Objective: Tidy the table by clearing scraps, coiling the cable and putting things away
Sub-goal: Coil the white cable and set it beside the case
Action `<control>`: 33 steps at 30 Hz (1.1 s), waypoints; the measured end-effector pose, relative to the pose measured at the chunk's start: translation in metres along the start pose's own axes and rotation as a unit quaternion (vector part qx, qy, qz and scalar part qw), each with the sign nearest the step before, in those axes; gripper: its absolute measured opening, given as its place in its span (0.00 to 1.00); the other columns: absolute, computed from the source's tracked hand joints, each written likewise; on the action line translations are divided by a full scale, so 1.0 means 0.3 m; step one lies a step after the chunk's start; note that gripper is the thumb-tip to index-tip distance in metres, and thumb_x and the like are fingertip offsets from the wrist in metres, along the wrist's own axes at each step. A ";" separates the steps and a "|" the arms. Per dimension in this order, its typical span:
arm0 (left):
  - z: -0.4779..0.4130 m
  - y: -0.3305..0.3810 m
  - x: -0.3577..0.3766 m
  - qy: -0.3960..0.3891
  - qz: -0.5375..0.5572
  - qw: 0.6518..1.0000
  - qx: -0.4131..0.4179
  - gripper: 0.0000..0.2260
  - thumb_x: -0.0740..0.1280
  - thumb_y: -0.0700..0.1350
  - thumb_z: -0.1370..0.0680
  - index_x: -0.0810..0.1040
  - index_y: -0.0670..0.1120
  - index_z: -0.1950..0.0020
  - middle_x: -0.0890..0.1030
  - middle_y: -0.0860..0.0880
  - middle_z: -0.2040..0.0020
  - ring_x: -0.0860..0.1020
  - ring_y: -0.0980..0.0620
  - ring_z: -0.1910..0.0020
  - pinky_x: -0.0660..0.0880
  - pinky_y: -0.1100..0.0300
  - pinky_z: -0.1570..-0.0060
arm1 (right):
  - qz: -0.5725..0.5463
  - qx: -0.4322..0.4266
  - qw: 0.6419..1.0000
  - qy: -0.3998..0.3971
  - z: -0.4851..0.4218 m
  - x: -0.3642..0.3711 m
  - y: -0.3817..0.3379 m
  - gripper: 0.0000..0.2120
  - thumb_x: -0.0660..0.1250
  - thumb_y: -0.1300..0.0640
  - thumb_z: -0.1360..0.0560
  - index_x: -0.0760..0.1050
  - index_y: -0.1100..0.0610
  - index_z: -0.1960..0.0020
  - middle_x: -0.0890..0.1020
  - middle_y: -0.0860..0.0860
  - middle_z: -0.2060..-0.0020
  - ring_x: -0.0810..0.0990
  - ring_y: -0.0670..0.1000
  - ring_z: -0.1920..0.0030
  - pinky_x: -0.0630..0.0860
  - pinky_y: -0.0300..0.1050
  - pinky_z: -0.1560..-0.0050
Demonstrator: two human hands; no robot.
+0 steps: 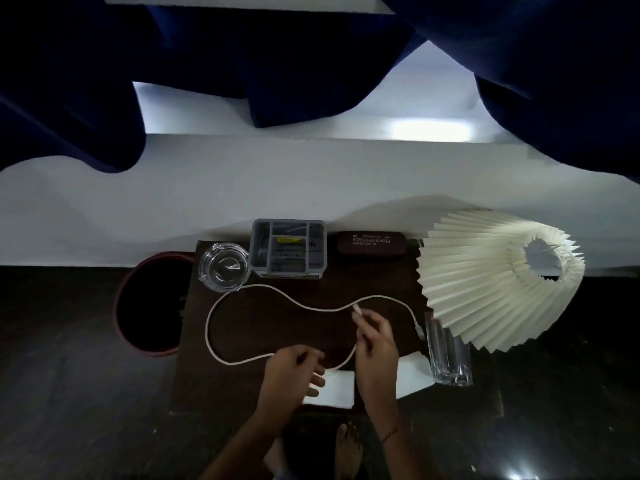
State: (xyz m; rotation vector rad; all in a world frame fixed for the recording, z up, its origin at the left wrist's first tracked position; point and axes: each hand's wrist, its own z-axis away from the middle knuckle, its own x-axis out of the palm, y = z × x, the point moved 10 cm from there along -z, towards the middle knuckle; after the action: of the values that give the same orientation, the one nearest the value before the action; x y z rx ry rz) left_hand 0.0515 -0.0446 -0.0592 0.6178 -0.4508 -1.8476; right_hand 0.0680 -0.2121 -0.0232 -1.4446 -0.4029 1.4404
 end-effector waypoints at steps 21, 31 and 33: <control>0.345 0.195 -0.273 -0.132 0.249 0.959 -0.013 0.19 0.53 0.43 0.19 0.77 0.41 0.64 0.64 0.51 0.77 0.63 0.56 0.80 0.60 0.69 0.80 | -0.089 -0.159 0.964 -0.193 0.215 -0.019 -0.492 0.22 0.69 0.62 0.28 0.71 0.40 0.41 0.78 0.42 0.46 0.81 0.43 0.53 0.79 0.36 0.55; 0.465 0.355 -0.284 -0.238 0.358 0.894 0.125 0.11 0.63 0.41 0.29 0.83 0.42 0.52 0.74 0.50 0.67 0.71 0.59 0.71 0.68 0.67 0.71 | 0.021 -0.158 0.935 -0.318 0.230 0.312 -0.570 0.18 0.59 0.57 0.34 0.72 0.65 0.47 0.78 0.49 0.67 0.76 0.41 0.70 0.69 0.31 0.66; 0.451 0.396 -0.352 -0.195 0.352 0.899 0.174 0.12 0.62 0.38 0.27 0.83 0.43 0.49 0.78 0.50 0.63 0.73 0.59 0.69 0.70 0.67 0.70 | 0.054 -0.186 0.934 -0.299 0.264 0.335 -0.591 0.14 0.60 0.64 0.28 0.73 0.70 0.46 0.80 0.58 0.61 0.78 0.45 0.64 0.66 0.33 0.62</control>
State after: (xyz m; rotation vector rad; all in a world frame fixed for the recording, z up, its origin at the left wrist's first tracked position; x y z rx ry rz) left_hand 0.0870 0.0156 0.1376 0.2462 -1.1292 -1.1819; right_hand 0.0927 -0.0225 0.0828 -1.2990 -1.0375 1.9672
